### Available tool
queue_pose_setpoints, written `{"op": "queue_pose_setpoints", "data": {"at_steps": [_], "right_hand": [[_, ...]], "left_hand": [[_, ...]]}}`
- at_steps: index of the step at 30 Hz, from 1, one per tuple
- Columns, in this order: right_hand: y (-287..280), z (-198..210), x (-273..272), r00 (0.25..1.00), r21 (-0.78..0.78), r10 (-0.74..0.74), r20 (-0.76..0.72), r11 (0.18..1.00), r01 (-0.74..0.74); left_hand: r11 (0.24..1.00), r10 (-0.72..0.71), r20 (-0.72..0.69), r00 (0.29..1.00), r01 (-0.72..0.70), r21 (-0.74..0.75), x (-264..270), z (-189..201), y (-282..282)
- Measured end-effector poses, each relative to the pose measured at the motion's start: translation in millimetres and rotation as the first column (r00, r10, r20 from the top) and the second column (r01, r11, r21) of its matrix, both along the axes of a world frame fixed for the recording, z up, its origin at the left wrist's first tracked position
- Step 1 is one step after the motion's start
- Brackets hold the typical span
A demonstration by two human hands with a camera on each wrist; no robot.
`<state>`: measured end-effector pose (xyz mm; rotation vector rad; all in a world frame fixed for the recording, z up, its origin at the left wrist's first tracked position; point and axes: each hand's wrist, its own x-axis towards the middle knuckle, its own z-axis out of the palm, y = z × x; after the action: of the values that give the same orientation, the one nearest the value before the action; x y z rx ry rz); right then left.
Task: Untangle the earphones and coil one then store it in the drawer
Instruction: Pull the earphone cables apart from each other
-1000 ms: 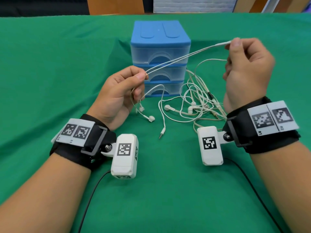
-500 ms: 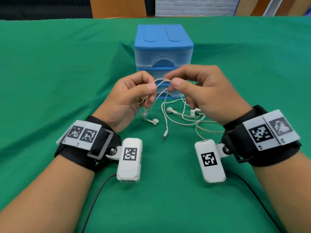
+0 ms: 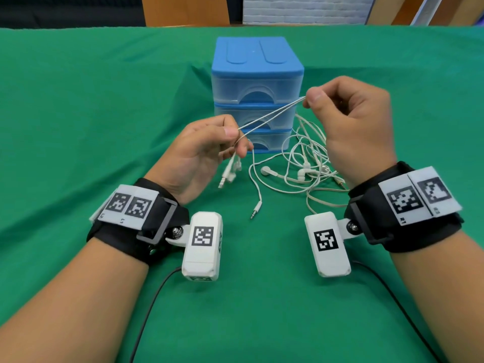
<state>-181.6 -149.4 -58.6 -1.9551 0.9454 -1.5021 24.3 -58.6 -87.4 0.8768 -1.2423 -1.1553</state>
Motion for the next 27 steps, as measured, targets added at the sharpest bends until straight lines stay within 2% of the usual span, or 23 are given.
{"op": "queue_pose_setpoints", "data": {"at_steps": [8, 15, 22, 27], "right_hand": [[-4, 5, -4, 0.975, -0.124, -0.112, 0.192, 0.983, 0.138], [-16, 4, -12, 0.948, -0.052, -0.183, 0.262, 0.978, 0.204], [-20, 1, -12, 0.951, -0.017, -0.176, 0.255, 0.982, 0.186], [-16, 1, -10, 0.983, -0.026, -0.159, 0.088, 0.987, 0.161]], "left_hand": [[1.000, -0.005, 0.009, 1.000, 0.005, -0.024, 0, -2, -2], [0.999, 0.014, -0.098, 0.995, -0.011, 0.032, 7, -4, -2], [0.993, 0.106, -0.212, 0.971, -0.090, 0.083, 6, -1, -2], [0.986, 0.154, -0.118, 0.981, -0.144, 0.089, 7, -2, -2]]}}
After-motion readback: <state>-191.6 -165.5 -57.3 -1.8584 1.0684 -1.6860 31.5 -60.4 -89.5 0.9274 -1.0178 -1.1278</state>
